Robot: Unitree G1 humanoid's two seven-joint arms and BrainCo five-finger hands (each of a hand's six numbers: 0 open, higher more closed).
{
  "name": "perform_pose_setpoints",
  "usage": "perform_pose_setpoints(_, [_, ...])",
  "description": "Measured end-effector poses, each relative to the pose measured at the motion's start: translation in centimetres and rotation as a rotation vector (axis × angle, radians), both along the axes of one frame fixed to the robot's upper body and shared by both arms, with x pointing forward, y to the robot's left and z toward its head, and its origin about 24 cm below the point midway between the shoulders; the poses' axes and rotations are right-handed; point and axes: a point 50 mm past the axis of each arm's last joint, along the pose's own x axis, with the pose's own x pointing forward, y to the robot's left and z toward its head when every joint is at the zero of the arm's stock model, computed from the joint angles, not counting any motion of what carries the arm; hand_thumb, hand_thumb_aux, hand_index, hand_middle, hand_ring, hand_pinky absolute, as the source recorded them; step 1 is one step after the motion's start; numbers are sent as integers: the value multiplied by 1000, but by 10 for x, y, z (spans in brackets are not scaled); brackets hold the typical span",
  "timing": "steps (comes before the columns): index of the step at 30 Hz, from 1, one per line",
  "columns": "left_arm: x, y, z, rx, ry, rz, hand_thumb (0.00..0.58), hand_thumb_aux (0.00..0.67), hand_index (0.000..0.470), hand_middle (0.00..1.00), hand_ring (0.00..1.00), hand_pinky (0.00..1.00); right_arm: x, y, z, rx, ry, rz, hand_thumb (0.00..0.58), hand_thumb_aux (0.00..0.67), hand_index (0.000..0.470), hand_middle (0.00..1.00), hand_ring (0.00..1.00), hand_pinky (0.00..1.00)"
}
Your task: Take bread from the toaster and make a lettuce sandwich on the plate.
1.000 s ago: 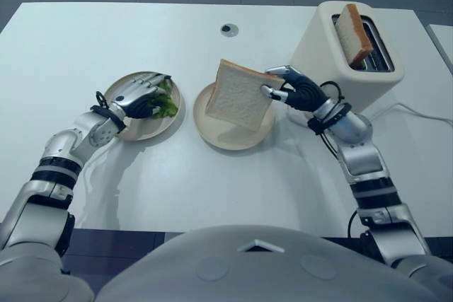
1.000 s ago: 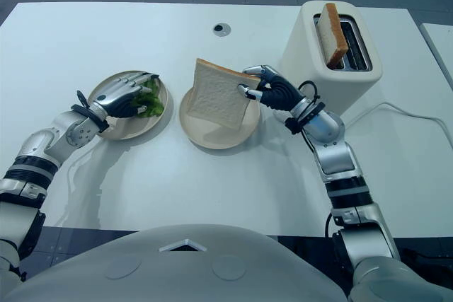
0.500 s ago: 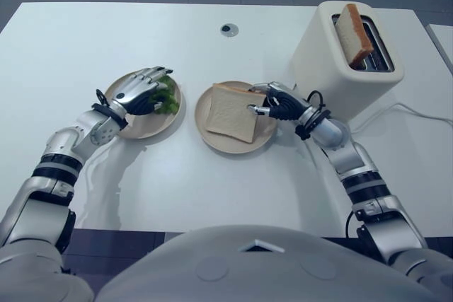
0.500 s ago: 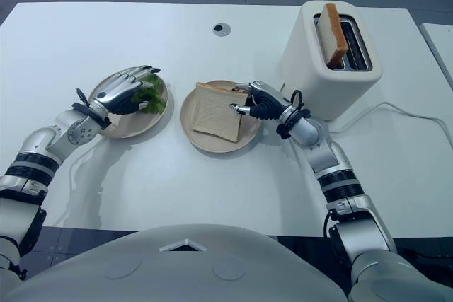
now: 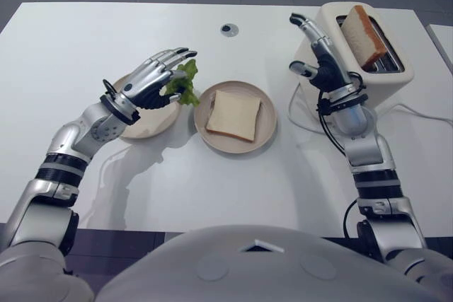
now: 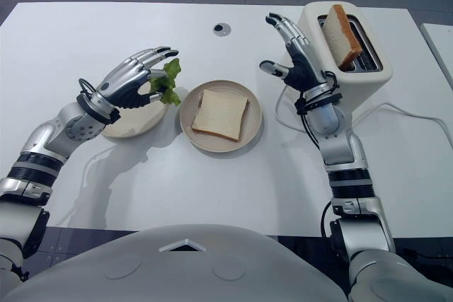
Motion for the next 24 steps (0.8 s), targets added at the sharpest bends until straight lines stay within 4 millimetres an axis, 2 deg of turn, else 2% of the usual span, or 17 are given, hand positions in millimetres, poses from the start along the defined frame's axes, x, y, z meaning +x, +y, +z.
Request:
perform_pose_setpoints(3, [1,-24,-12,-39,42,-57,580,670,470,0,0,0,-2,4,7,56,-28,28,0,0,0,0,0,0])
perform_pose_setpoints(8, [0,-71,-31,-10,78,-176,580,670,470,0,0,0,-5,7,13,91,-37,64,0,0,0,0,0,0])
perform_pose_setpoints(11, [-2,-90,-43,23,94,-213,580,670,470,0,0,0,-6,9,13,99,-34,80,0,0,0,0,0,0])
perform_pose_setpoints(18, [-2,-101,-57,63,109,-231,580,670,470,0,0,0,-7,12,13,94,-26,98,0,0,0,0,0,0])
perform_pose_setpoints(19, [-2,-102,-59,63,112,-231,578,631,442,0,0,0,-7,12,13,94,-27,98,0,0,0,0,0,0])
perform_pose_setpoints(20, [-2,-102,-59,65,110,-229,281,189,133,0,0,0,-7,12,13,94,-27,98,0,0,0,0,0,0])
perform_pose_setpoints(21, [0,-103,-59,64,107,-220,0,0,0,0,0,0,-7,12,13,94,-27,98,0,0,0,0,0,0])
perform_pose_setpoints(24, [4,-102,-56,49,90,-204,0,0,0,0,0,0,-10,13,18,110,-49,119,0,0,0,0,0,0])
